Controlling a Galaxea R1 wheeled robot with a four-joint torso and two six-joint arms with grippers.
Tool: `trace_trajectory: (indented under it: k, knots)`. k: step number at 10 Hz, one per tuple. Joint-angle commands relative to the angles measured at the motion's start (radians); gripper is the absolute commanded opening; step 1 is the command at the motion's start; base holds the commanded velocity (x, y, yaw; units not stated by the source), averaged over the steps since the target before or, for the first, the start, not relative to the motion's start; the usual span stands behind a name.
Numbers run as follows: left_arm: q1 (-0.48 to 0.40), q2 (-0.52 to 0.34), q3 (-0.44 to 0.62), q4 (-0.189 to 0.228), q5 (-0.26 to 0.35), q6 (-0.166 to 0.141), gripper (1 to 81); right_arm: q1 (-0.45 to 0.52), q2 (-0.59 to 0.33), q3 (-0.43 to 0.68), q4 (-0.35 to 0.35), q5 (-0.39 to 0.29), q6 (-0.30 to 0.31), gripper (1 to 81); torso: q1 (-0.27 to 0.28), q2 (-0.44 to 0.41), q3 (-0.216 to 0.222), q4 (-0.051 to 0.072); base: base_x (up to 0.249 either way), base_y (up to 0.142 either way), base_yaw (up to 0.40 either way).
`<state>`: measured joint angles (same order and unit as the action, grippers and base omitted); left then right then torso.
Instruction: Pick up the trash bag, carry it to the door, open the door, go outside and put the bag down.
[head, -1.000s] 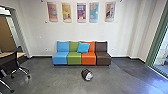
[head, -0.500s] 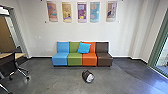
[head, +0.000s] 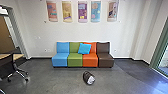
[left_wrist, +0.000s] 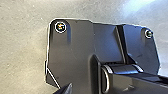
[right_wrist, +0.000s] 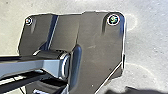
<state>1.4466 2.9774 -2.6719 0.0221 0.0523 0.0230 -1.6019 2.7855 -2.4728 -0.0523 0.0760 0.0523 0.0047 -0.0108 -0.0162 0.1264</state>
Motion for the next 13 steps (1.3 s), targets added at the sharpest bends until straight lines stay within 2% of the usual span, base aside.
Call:
trace_trajectory:
  k: [1,13]
  knots:
    - [-0.059,-0.004,0.001,-0.004,0.055,-0.002,81.1,0.035,-0.018,0.002,0.003,-0.051,0.0,81.1,0.0,0.0,0.0,0.0,0.136,0.0,0.0]
    - [-0.059,-0.001,0.001,-0.002,0.057,-0.002,81.1,0.038,-0.008,-0.003,-0.001,-0.048,0.0,81.1,0.0,0.0,0.0,0.0,0.136,0.0,0.0]
